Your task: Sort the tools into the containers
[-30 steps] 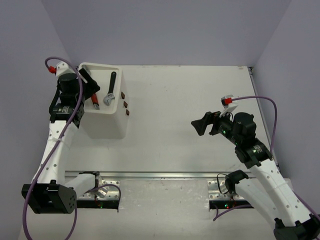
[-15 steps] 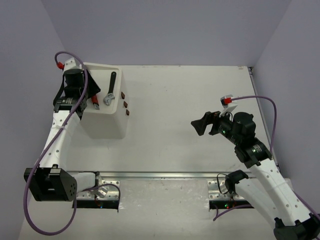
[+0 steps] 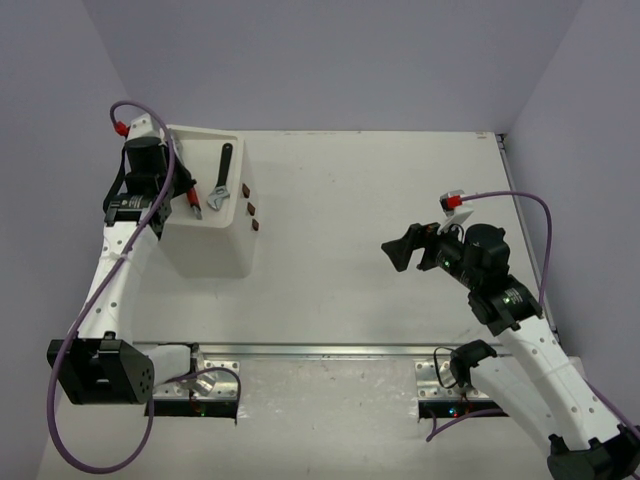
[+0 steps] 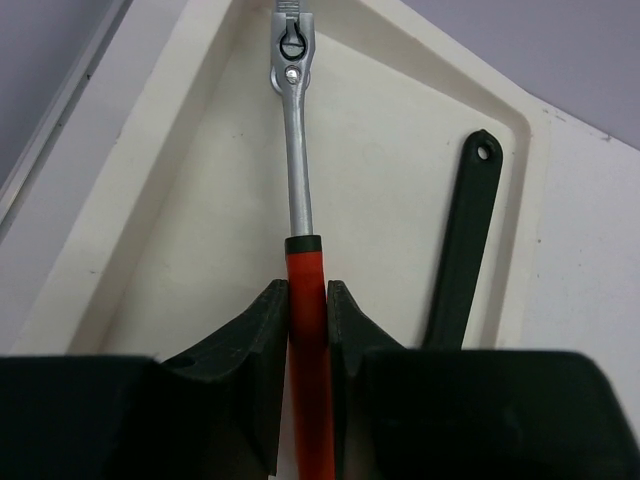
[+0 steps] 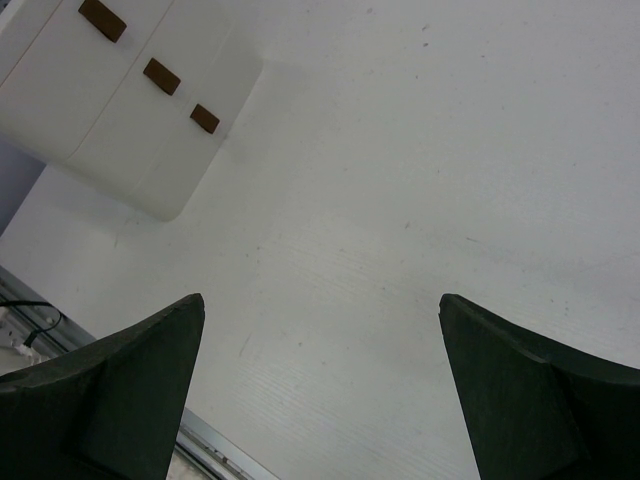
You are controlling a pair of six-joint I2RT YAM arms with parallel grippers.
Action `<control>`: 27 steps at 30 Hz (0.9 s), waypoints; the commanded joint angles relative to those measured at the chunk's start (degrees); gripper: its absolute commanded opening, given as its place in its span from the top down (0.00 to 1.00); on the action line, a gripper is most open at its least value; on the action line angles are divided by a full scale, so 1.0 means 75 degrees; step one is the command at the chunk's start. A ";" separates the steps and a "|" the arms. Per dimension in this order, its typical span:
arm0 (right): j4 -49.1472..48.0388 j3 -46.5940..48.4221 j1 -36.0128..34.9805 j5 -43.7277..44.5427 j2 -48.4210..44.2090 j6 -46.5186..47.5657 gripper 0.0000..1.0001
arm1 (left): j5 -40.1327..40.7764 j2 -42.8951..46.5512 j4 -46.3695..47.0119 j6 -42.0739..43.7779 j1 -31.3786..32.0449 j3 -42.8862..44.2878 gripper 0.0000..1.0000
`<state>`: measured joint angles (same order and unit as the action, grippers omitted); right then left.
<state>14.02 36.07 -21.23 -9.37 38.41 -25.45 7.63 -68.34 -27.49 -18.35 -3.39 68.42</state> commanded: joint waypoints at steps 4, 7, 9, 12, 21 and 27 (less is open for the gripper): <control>-0.0346 -0.0031 -0.0016 -0.0029 -0.0005 0.0064 0.01 | -0.0536 -0.0583 -0.0095 0.0426 0.0101 0.0870 0.88; -0.0350 -0.0052 -0.0015 -0.0019 -0.0036 0.0064 0.01 | -0.0024 -0.0921 -0.0422 0.0646 0.0323 0.1261 0.87; -0.0375 -0.0052 -0.0005 -0.0029 -0.0030 0.0054 0.01 | 0.0437 -0.1185 -0.0725 0.0785 0.0620 0.1450 0.83; -0.0393 -0.0057 -0.0012 -0.0045 -0.0013 0.0038 0.01 | 0.1157 -0.1493 -0.1066 0.0935 0.1158 0.1809 0.78; -0.0381 -0.0111 -0.0005 -0.0009 -0.0048 0.0077 0.01 | 0.1895 -0.2162 -0.1345 0.0996 0.1671 0.2200 0.60; -0.0393 -0.0122 -0.0005 -0.0040 -0.0024 0.0054 0.01 | 0.2042 -0.2299 -0.1538 0.1028 0.1742 0.2514 0.45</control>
<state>13.76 35.33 -21.23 -9.43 38.43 -25.47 23.38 -84.80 -39.29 -10.74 8.67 85.04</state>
